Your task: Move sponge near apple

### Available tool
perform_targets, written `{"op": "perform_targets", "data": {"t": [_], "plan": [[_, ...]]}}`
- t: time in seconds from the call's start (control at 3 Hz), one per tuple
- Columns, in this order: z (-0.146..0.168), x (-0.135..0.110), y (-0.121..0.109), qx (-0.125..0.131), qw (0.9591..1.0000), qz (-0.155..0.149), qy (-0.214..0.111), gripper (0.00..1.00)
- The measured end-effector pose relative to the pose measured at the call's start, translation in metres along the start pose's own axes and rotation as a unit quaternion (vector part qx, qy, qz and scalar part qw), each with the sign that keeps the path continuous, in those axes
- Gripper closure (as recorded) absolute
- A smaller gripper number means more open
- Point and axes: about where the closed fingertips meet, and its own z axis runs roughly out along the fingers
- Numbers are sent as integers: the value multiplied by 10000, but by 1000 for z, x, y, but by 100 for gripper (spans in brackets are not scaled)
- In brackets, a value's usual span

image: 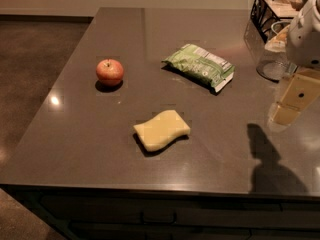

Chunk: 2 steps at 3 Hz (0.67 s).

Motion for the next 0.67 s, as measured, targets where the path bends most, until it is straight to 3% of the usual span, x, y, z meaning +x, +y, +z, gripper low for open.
{"op": "perform_targets", "data": {"t": [0.67], "plan": [[15, -12, -2, -56, 9999, 51, -136, 0]]}}
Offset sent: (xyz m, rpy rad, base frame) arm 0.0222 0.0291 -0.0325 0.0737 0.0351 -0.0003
